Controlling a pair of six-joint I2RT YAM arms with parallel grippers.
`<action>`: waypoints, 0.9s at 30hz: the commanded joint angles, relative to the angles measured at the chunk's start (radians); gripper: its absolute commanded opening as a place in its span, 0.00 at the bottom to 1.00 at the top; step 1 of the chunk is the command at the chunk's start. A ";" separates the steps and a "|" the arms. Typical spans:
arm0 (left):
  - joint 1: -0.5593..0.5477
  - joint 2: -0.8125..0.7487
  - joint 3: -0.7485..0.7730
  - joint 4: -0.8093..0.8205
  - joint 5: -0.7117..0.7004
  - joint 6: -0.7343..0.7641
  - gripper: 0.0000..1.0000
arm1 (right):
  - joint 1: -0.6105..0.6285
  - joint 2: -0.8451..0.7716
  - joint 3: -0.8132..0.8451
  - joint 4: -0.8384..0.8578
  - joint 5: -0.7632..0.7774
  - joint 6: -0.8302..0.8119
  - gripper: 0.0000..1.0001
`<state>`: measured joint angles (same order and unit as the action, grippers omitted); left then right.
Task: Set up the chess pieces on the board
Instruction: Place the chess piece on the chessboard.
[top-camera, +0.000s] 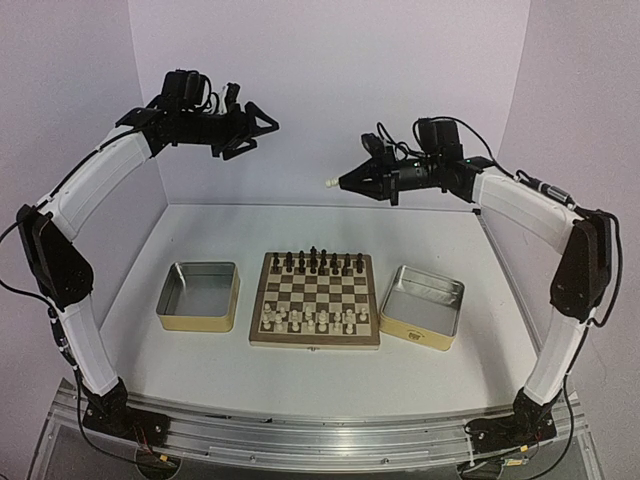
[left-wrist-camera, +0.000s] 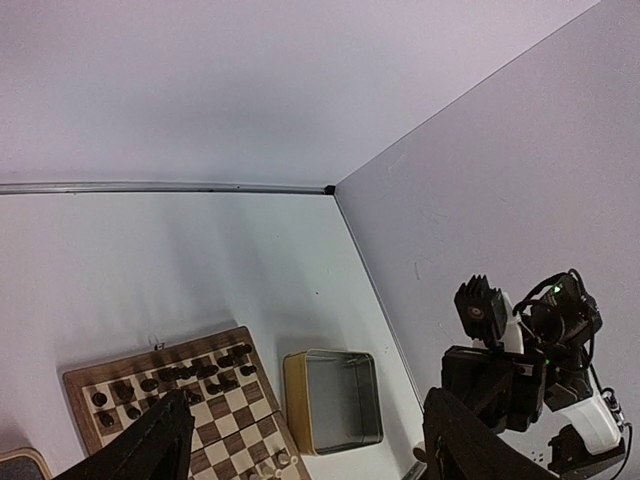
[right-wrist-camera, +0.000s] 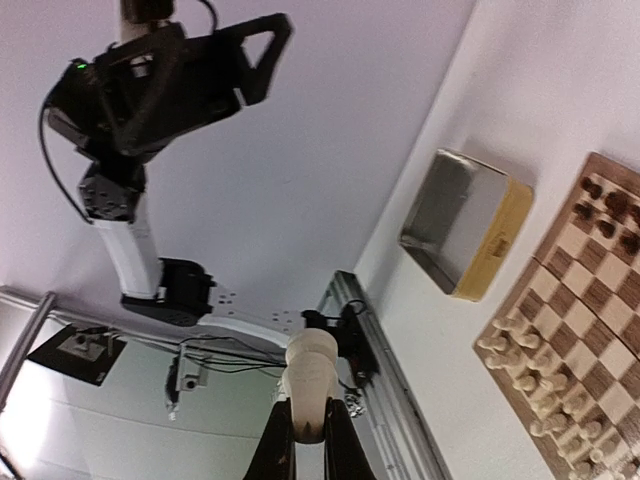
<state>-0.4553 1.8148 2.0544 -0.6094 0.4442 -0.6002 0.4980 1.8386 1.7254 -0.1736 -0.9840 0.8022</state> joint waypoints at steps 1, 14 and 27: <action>-0.002 -0.051 0.015 0.007 -0.011 0.021 0.78 | 0.004 -0.137 -0.012 -0.342 0.189 -0.300 0.00; -0.002 -0.040 0.013 -0.017 -0.026 0.026 0.78 | 0.131 -0.189 -0.050 -0.721 0.558 -0.459 0.00; -0.002 -0.054 -0.024 -0.034 -0.047 0.044 0.78 | 0.315 -0.166 -0.147 -0.891 0.888 -0.478 0.00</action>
<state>-0.4553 1.8108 2.0458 -0.6340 0.4176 -0.5790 0.7698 1.6814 1.6090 -0.9948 -0.2256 0.3468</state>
